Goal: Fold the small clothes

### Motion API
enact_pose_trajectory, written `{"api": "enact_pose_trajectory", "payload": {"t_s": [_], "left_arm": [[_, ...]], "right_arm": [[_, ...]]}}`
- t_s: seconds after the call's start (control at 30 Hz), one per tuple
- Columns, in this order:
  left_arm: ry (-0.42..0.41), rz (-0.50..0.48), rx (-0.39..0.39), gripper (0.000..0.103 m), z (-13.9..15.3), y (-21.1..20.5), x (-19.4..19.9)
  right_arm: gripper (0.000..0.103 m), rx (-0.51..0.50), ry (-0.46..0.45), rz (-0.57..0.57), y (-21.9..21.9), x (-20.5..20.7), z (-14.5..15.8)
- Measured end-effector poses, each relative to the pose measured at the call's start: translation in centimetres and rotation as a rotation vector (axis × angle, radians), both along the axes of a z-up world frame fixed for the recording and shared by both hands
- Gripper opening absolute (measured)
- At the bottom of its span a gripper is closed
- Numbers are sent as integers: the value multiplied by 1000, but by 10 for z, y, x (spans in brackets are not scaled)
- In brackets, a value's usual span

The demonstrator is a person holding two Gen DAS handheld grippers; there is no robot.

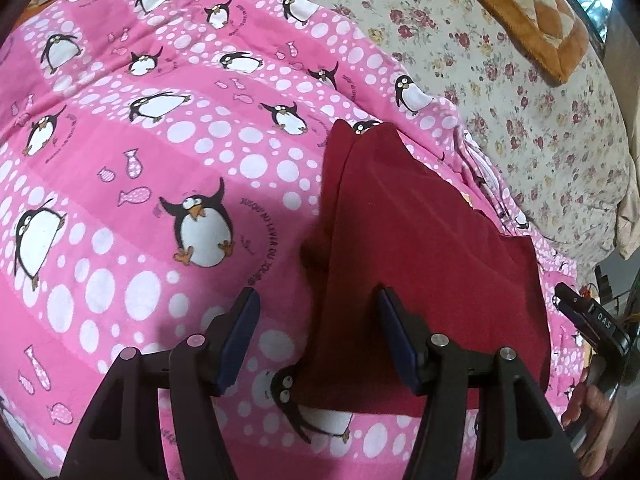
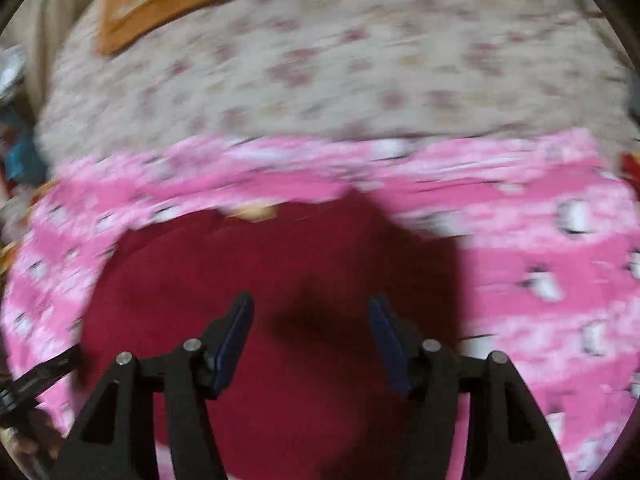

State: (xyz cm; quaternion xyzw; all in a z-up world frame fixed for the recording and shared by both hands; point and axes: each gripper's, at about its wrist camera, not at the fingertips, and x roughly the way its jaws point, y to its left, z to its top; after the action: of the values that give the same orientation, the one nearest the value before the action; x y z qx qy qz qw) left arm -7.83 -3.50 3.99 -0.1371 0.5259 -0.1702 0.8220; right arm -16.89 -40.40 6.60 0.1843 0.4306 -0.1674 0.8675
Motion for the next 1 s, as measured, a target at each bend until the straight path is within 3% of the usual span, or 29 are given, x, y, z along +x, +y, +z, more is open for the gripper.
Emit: {"api": "enact_pose_trajectory", "payload": {"t_s": [0.1,0.17,0.23,0.33,0.43,0.5,0.57,0.63,0.7,0.83,0.9,1.0], "left_arm": [[-17,-2,11,40,0,-3,0],[-25,-5,25,40,-2,-6,1],[-29,-7,33,40,-2,-8,2],[-36,-11,44,43,-2,-12,4],[-37,-11,49,45,-3,-16,6],[-39,-12,52,46,-2,-18,6],[-38,-15,49,46,-3,-18,7],[-29,-16,30,46,-3,-16,9],[-17,-16,-1,46,-2,-14,12],[6,-11,-49,47,-4,-8,24],[7,3,-66,47,-5,-6,31],[39,-20,-87,57,-12,-9,39]], "right_arm": [[63,16,18,-6,-20,5,-14],[57,35,40,25,-23,14,-29],[8,11,68,31,-21,16,-37],[9,-92,79,0,-29,6,-39],[8,-1,86,-26,-40,1,-52],[9,-35,72,-16,-32,-1,-45],[15,-4,30,-37,-28,-7,-32],[46,50,-14,-71,-23,-17,-17],[60,97,-103,-62,-10,-29,-1],[61,187,-156,84,31,-22,4],[61,238,-139,167,51,-9,-4],[61,198,-101,220,66,5,-14]]}}
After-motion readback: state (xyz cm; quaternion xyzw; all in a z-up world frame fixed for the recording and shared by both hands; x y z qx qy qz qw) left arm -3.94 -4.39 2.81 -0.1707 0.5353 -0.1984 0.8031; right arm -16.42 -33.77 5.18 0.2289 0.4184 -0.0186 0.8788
